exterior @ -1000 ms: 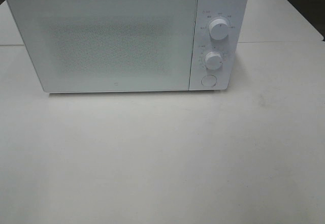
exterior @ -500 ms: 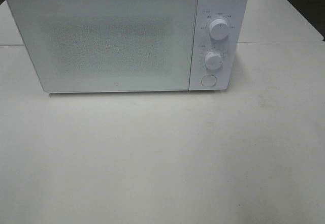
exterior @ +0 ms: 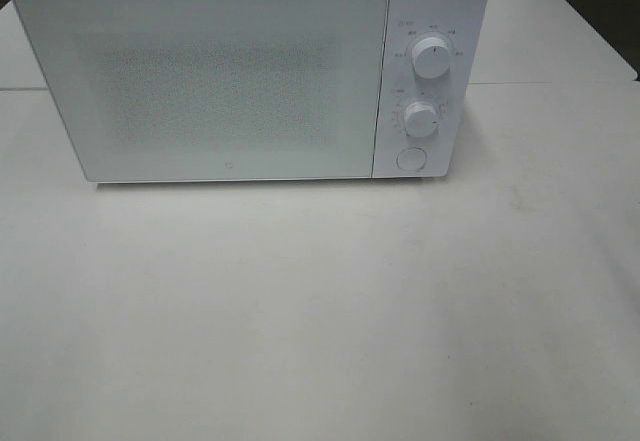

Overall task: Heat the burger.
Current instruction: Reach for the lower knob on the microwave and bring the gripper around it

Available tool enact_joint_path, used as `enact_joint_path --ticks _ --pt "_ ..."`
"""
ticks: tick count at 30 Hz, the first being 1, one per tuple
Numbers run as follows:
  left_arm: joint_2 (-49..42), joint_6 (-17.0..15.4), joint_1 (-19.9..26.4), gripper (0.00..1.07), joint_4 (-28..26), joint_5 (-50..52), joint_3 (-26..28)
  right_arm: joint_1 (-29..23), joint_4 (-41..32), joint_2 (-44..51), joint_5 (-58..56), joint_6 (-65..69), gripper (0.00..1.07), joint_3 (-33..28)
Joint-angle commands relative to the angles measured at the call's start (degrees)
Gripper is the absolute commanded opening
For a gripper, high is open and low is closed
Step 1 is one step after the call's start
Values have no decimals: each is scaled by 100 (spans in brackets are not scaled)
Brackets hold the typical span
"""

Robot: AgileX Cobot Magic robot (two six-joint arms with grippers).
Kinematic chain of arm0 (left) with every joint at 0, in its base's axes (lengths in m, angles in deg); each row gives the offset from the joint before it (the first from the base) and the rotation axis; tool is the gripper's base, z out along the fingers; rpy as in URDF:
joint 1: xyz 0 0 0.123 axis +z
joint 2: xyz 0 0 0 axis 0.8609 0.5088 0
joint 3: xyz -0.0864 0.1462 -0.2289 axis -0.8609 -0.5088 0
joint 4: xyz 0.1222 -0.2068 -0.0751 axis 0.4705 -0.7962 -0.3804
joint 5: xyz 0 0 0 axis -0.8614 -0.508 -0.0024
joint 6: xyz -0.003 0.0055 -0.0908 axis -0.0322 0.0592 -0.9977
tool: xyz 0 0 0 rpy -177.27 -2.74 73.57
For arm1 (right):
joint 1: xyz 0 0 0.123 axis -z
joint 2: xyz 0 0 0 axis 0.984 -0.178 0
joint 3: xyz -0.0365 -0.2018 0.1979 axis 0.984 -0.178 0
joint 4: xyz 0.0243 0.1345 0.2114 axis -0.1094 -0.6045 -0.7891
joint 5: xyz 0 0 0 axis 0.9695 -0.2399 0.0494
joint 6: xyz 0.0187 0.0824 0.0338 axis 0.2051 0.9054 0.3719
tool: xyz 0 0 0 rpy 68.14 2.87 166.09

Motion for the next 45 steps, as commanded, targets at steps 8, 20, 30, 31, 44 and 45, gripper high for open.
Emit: enact_joint_path --ticks 8,20,30,31,44,45 --pt "-132 -29 17 98 0 0 -17 17 -6 -1226 1644 63 76 -6" --pt "-132 -29 17 98 0 0 -17 -11 -447 -2441 4395 -241 76 -1060" --pt "-132 -29 17 98 0 0 -17 -1289 -2212 -3323 5781 -1793 76 -1329" --pt "-132 -29 17 98 0 0 -17 -1644 -2681 -3570 6096 -2051 76 -1329" --pt "-132 -29 17 98 0 0 -17 -3633 -5168 -4796 7546 -2332 75 -1026" --pt "-132 -29 17 98 0 0 -17 -3741 -5288 -4882 7615 -2401 75 -945"
